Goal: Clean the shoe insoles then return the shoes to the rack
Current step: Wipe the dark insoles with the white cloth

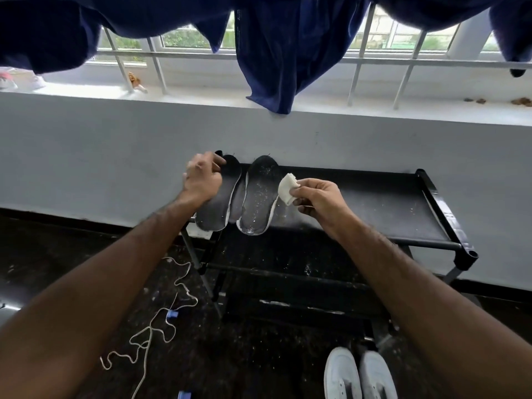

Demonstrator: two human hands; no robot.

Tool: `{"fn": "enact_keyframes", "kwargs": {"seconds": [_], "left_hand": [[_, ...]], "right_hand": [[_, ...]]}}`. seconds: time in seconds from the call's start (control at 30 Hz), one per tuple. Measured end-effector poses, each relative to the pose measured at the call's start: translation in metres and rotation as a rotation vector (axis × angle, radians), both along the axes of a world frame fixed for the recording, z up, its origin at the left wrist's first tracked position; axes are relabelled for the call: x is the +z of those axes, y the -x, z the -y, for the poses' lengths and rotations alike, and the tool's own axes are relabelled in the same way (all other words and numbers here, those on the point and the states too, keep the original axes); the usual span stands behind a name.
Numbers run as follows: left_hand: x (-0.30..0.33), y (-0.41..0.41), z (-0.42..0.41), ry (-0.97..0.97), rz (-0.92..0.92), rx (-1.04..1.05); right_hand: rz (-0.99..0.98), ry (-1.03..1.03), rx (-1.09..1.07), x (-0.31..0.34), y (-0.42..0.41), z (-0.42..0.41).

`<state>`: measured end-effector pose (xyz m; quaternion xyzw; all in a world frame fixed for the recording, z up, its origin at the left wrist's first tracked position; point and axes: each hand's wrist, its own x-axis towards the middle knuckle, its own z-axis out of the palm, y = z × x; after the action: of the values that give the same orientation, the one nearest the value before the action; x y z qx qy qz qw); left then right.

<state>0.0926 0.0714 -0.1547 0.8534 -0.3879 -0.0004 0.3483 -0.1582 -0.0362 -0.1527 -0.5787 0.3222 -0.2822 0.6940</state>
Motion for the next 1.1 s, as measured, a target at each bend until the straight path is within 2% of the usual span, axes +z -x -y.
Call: {"fn": "enact_keyframes", "kwargs": {"seconds": [0.1, 0.3, 0.53, 0.77, 0.9, 1.0, 1.1], "left_hand": [[-0.001, 0.018, 0.008, -0.164, -0.181, -0.089], [-0.010, 0.032, 0.022, -0.237, -0.236, -0.059], [-0.008, 0.040, 0.032, -0.227, -0.274, 0.002], [0.010, 0.059, 0.030, -0.074, -0.646, 0.001], [0.029, 0.080, 0.008, -0.019, -0.693, -0.022], [0.036, 0.102, -0.020, 0.036, -0.799, -0.080], [0.032, 0.135, -0.054, 0.021, -0.765, -0.119]], "right_hand": [[-0.011, 0.014, 0.000, 0.001, 0.005, -0.002], [-0.026, 0.032, -0.006, 0.006, 0.018, -0.002], [-0.035, 0.024, -0.014, 0.003, 0.031, -0.003], [-0.022, -0.004, -0.028, 0.007, 0.043, -0.007], [0.021, -0.049, -0.054, 0.013, 0.058, -0.016], [0.081, -0.120, -0.034, 0.019, 0.077, -0.032], [0.179, -0.216, -0.004, 0.025, 0.103, -0.056]]}}
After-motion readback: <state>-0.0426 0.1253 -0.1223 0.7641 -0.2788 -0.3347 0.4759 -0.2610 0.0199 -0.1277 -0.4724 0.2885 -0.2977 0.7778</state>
